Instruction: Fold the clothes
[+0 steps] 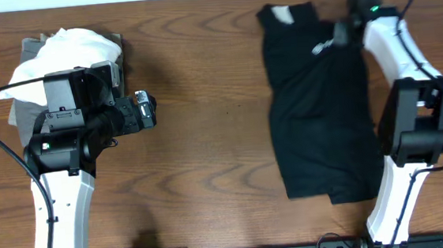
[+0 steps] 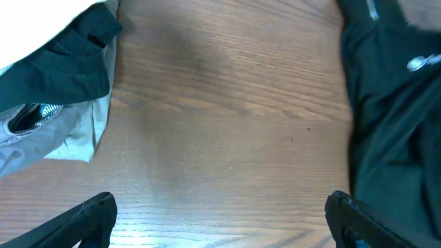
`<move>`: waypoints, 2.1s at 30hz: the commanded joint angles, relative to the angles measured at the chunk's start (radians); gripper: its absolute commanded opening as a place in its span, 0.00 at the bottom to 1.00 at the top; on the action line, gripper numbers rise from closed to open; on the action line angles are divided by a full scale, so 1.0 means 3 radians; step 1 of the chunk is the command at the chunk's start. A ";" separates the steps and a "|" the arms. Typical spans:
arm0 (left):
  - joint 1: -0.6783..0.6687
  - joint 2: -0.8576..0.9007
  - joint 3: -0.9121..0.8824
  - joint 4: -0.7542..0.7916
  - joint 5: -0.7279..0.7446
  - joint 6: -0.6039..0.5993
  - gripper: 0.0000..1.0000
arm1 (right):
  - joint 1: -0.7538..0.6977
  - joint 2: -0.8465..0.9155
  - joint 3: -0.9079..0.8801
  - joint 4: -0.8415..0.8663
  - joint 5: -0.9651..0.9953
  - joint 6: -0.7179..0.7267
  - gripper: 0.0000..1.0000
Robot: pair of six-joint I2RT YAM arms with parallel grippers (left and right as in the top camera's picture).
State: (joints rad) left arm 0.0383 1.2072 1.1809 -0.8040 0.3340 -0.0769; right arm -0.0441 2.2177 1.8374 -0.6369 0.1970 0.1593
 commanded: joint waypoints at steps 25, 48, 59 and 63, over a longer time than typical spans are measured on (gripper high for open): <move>-0.0001 -0.0001 0.0070 -0.0009 -0.0019 0.0055 0.98 | 0.0876 -0.0022 -0.0312 -0.0867 -0.0607 0.0412 0.75; -0.0001 -0.0001 0.0070 0.0004 -0.0019 0.0055 0.98 | 0.0254 -0.0048 -0.0577 -0.1227 0.1041 0.0117 0.15; -0.0001 -0.0001 0.0070 0.0005 -0.0019 0.0055 0.98 | 0.0223 -0.0198 -0.0277 -0.0800 -0.1829 -0.0847 0.52; -0.0001 -0.0001 0.0070 0.0003 -0.0019 0.0055 0.98 | 0.0392 -0.0122 -0.0287 -0.0562 -0.1158 -0.0515 0.60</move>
State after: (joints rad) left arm 0.0383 1.2072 1.1809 -0.8040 0.3336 -0.0738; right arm 0.0299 2.1849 1.7390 -0.8284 -0.1959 -0.0406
